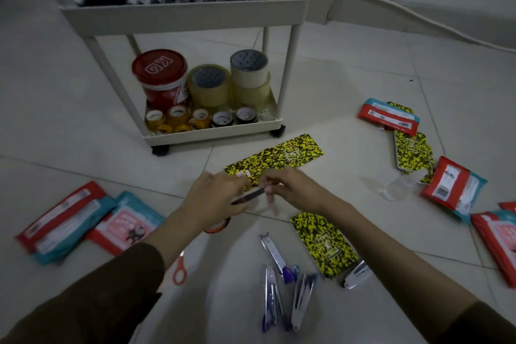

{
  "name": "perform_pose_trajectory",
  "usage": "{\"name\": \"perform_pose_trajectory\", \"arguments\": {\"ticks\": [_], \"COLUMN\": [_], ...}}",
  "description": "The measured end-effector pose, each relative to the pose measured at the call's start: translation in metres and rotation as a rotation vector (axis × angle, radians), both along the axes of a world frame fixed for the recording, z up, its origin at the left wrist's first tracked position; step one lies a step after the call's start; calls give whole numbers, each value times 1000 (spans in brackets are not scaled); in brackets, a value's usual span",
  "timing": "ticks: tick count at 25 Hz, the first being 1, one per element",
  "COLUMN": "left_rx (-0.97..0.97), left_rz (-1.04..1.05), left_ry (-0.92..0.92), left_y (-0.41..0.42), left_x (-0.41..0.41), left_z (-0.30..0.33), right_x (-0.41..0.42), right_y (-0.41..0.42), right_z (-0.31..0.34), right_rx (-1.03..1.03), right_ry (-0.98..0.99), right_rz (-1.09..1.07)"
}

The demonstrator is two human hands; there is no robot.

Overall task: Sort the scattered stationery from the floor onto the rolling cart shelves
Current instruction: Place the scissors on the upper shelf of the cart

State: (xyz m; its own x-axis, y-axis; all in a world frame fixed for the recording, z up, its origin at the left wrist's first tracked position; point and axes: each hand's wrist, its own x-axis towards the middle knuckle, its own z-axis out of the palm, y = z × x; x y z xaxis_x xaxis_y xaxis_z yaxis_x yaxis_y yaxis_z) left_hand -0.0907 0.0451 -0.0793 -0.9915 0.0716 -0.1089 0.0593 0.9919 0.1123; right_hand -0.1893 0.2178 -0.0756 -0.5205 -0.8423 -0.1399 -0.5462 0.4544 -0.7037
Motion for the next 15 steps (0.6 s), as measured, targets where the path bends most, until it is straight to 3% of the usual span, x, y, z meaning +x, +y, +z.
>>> {"name": "perform_pose_trajectory", "arguments": {"ticks": [3,5,7,12,15], "left_rx": [271,390,526,540,511], "left_rz": [230,359,513,719,753], "left_ry": [-154,-138,-86,45,45], "left_y": [-29,-54,-81,-126,-127], "left_x": [30,51,72,116,128], "left_z": [-10,-12,-11,-5,-5], "right_x": [13,19,26,72,96], "right_y": [-39,-60,-77,-103,-111], "right_z": [4,4,-1,-39,-54], "right_rx": [-108,-192,-140,223,255], "right_ry": [-8,-42,-103,-31,126], "right_rz": [8,-108,-155,248,195]}}
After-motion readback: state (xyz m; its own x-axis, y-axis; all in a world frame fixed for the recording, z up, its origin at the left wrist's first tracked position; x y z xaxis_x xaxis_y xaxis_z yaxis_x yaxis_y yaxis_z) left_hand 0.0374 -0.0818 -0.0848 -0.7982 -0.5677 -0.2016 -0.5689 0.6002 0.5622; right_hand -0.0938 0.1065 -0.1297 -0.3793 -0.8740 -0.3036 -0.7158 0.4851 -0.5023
